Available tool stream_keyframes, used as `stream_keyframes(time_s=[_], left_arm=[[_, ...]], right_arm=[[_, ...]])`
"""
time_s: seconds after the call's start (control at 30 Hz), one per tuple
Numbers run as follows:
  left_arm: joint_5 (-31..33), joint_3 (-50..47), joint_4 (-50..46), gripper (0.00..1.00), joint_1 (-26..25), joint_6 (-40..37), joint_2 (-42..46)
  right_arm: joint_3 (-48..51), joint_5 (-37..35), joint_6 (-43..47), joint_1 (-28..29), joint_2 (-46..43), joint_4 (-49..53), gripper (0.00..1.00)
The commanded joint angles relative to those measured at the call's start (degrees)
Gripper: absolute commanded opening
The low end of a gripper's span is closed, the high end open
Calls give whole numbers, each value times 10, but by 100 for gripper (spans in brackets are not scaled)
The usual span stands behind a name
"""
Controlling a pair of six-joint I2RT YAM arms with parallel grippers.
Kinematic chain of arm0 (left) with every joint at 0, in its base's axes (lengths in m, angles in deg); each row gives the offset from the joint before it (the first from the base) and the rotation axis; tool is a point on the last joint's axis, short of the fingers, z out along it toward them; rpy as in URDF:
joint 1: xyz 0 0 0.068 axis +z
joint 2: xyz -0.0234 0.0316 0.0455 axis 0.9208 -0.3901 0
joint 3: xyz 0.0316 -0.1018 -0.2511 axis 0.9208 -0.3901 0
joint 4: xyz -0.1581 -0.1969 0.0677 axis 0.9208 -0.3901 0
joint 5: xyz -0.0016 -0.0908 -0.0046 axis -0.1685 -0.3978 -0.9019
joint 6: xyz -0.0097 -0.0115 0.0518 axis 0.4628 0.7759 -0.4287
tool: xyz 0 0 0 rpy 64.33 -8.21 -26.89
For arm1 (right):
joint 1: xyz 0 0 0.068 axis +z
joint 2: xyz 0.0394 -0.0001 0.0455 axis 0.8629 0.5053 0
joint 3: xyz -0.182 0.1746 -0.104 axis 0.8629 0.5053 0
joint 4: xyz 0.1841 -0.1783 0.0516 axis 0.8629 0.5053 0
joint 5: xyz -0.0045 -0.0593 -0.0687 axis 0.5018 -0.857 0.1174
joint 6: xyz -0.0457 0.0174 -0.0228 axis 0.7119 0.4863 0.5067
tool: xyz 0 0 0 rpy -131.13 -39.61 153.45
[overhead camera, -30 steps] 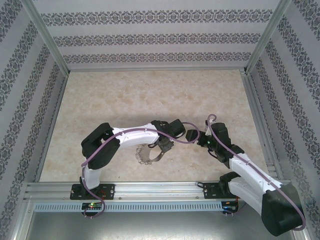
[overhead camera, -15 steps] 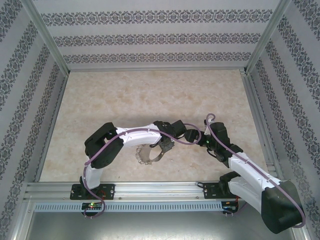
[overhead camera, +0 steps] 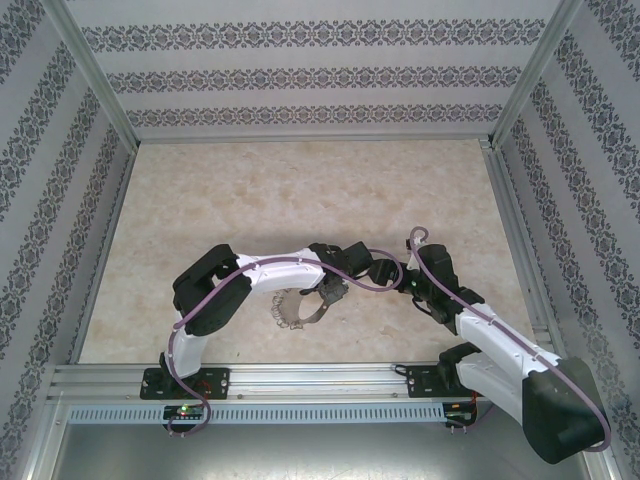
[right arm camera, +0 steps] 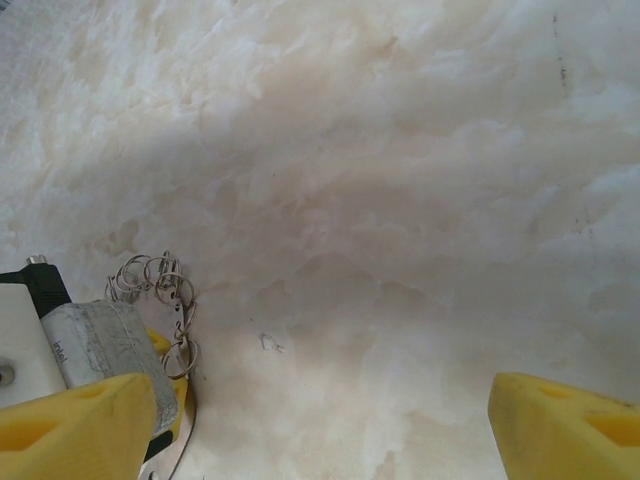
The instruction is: Put the keys on the keyring
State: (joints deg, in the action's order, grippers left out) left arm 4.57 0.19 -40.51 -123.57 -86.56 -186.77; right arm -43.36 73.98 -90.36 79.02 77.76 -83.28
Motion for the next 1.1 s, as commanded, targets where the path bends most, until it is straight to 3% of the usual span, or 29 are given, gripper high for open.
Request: stream_keyframes(time_s=[0.0, 0.57, 0.83, 0.9, 1.07], left_arm=[[17, 6, 10, 25, -5, -13, -14], [28, 18, 21, 18, 3, -23, -28], [40, 17, 27, 1, 11, -25, -20], [34, 11, 33, 0, 19, -27, -8], [-10, -5, 47, 0, 48, -34, 30]], right_arm=[[-6, 6, -4, 6, 4, -13, 85], [-8, 15, 1, 8, 13, -22, 75], [-11, 39, 4, 8, 23, -28, 71], [-11, 40, 1, 8, 26, -32, 73], [-11, -16, -2, 20, 12, -19, 90]])
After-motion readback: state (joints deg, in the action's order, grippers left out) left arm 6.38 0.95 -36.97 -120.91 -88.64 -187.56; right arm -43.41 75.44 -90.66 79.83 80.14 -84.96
